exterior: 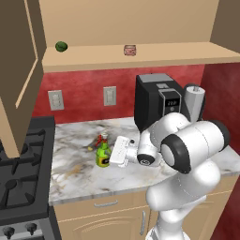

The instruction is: Pick the bar soap and spray from the cabinet and place them on the counter.

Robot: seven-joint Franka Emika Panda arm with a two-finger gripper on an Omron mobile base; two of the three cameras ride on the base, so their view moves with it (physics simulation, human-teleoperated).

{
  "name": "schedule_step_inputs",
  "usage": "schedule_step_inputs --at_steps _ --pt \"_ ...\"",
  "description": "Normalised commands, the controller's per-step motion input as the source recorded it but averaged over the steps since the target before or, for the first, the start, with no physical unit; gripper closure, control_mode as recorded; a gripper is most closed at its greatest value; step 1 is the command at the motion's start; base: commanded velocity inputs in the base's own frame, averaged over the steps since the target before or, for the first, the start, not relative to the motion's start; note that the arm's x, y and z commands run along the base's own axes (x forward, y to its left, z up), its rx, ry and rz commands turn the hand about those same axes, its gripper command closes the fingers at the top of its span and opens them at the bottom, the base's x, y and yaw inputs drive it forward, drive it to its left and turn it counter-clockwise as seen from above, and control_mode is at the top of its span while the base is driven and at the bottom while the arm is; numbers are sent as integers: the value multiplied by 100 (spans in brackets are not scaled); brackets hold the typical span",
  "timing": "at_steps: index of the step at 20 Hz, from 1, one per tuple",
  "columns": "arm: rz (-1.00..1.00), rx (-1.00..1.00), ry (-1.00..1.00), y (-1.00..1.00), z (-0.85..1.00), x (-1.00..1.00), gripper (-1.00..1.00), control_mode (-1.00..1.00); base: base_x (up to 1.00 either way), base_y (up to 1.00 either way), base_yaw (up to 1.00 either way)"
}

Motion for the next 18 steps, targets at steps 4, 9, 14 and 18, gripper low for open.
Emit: schedule_step_inputs --at_steps 4,9,14,18 --pt "0 4 -1 -13 14 -17 -100 -100 0 0 0" --pt "0 9 0 -29 34 -32 -100 -100 0 0 0" --pt "-7 11 3 -33 62 -36 -100 -100 0 0 0" --pt "-19 7 13 -20 85 -28 -100 -100 0 0 0"
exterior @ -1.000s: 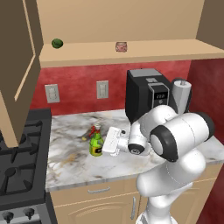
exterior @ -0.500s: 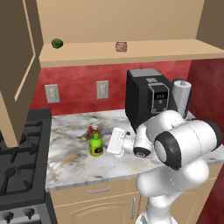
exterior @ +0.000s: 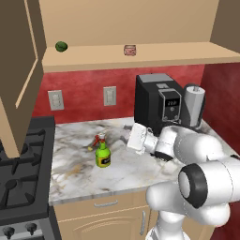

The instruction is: Pick the bar soap and spray from the cabinet and place them on the counter.

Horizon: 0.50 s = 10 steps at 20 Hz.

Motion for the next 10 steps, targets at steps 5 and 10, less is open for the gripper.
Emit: schedule_step_inputs --at_steps 5,10 --pt "-23 6 18 -20 67 -36 -100 -100 0 0 0" --pt "-25 8 24 -26 54 -39 -100 -100 0 0 0"
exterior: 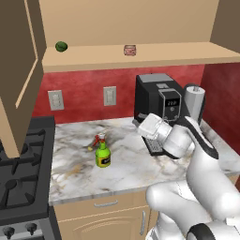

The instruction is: Pick the bar soap and spray from the cabinet and place them on the counter.

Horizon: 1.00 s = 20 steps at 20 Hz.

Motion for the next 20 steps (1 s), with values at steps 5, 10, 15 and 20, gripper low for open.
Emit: schedule_step_inputs --at_steps 5,10,15,20 --pt "-24 5 27 -22 46 -35 -100 -100 0 0 0" --pt "-19 2 28 -24 39 -43 -100 -100 0 0 0" --pt "-14 0 30 -25 31 -52 -100 -100 0 0 0" --pt "-12 0 30 -22 37 -53 -100 -100 0 0 0"
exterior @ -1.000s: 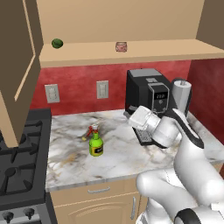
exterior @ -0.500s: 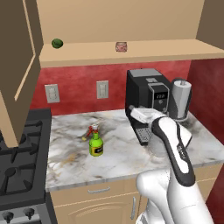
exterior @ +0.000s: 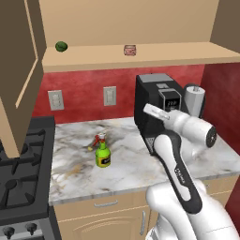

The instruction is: Pick the bar soap and spray from the cabinet and place them on the counter.

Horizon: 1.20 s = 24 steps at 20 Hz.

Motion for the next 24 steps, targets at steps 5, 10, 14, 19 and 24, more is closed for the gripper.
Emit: schedule_step_inputs --at_steps 5,10,14,19,24 --pt "-8 0 8 -2 11 -14 -100 -100 0 0 0" --pt "-4 0 4 1 4 -17 -100 -100 0 0 0" --pt "-7 0 19 2 36 -37 -100 -100 0 0 0" --pt "-5 0 21 0 47 -55 -100 -100 0 0 0" --pt "-2 -6 24 0 42 -61 -100 -100 0 0 0"
